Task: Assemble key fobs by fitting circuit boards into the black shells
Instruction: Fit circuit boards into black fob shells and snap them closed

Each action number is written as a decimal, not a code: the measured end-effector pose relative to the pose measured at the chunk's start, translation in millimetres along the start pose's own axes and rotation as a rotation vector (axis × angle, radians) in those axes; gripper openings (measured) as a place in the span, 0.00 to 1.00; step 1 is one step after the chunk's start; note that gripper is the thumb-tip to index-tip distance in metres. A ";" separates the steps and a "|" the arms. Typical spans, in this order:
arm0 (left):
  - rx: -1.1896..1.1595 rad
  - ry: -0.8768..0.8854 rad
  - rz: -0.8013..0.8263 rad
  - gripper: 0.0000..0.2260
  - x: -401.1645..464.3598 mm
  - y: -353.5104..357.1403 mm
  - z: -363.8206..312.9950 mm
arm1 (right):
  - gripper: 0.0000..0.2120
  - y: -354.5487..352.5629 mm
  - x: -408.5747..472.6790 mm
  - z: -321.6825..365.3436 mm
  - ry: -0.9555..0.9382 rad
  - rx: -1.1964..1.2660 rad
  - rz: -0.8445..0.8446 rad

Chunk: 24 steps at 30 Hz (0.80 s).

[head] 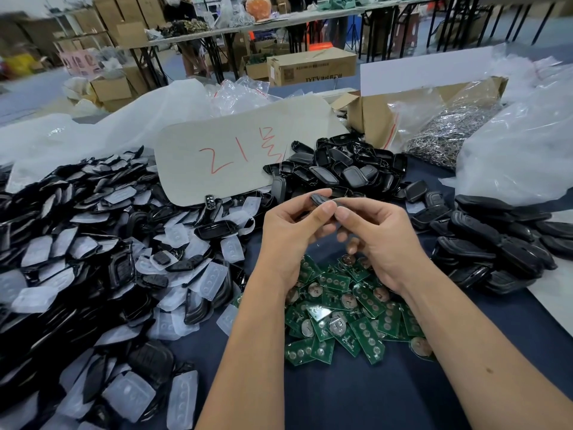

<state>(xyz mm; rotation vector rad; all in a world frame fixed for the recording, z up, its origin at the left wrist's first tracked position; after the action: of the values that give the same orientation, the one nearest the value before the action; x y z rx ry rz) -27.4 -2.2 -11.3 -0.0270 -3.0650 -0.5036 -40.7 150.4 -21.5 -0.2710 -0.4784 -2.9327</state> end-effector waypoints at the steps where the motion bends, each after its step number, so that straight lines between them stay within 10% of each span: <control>1: -0.010 -0.010 -0.007 0.18 0.2 0.6 1.0 | 0.17 0.4 0.1 -0.4 -0.010 -0.004 -0.008; 24: -0.014 -0.036 -0.069 0.08 1.8 -3.9 3.5 | 0.13 -6.7 5.5 -2.5 0.064 0.002 -0.082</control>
<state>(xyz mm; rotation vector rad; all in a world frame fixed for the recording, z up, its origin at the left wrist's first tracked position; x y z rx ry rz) -29.4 -4.7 -15.7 0.0707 -3.1069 -0.5340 -47.6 155.1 -24.8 -0.1607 -0.4943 -3.0097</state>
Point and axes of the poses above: each hand's wrist, its own x-axis towards the middle knuckle, its own y-axis out of the palm, z = x × y, the point moved 2 cm from there along x, towards the middle knuckle, and after that the axes turned 5 degrees about -y, right-handed, at the moved point
